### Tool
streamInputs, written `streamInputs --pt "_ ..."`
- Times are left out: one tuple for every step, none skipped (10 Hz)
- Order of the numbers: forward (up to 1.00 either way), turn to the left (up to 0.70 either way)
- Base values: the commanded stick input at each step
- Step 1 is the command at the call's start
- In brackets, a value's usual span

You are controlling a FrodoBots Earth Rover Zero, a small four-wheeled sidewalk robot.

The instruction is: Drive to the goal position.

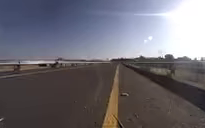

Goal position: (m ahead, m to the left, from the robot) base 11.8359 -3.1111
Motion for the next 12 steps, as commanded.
streamInputs --pt "0.7 0.0" --pt "0.7 0.0" --pt "0.7 0.0" --pt "0.7 0.0" --pt "0.7 0.0" --pt "0.7 0.0" --pt "0.7 0.0" --pt "0.7 0.0" --pt "0.7 0.0" --pt "0.7 0.0" --pt "0.7 0.0" --pt "0.7 0.0"
